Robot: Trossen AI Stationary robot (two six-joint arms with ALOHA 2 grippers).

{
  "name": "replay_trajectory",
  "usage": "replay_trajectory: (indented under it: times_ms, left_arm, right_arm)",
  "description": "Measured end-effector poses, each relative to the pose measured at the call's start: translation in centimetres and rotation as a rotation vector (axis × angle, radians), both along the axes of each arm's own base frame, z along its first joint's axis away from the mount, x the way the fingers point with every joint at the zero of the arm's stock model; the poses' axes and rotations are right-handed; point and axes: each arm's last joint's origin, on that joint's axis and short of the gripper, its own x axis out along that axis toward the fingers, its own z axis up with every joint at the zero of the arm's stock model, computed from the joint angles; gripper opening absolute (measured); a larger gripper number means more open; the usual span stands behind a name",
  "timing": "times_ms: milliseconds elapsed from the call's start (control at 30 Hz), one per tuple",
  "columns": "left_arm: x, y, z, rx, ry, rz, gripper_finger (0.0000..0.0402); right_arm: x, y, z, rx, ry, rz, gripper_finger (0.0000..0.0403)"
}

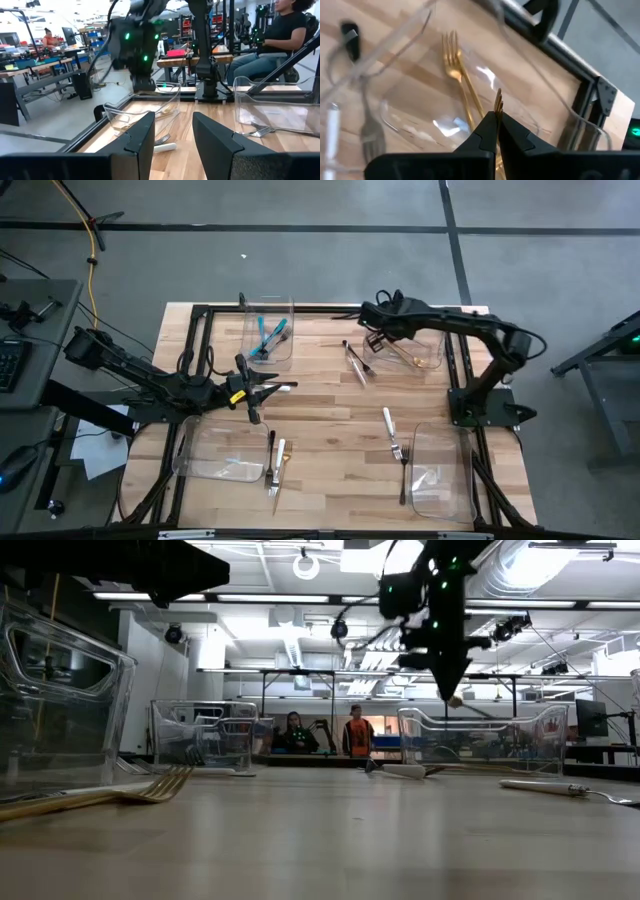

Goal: Sort silverware by color (type)
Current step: Put the gold fork into the top right transparent bin

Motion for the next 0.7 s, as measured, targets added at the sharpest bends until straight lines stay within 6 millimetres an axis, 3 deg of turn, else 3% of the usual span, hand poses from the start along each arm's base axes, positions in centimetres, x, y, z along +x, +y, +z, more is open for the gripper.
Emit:
replay_trajectory:
  times_ms: [300, 700]
  left_arm:
    - [0.0, 0.0, 0.0, 0.0, 0.0, 0.0, 0.0127]
    - [0.0, 0.0, 0.0, 0.0, 0.001, 0.0, 0.0127]
  right_arm:
    - [2.0, -1.1, -4.3, 0.09, 0.099, 0.088, 0.0003]
    - [2.1, -1.2, -4.6, 0.114, 0.109, 0.114, 0.0008]
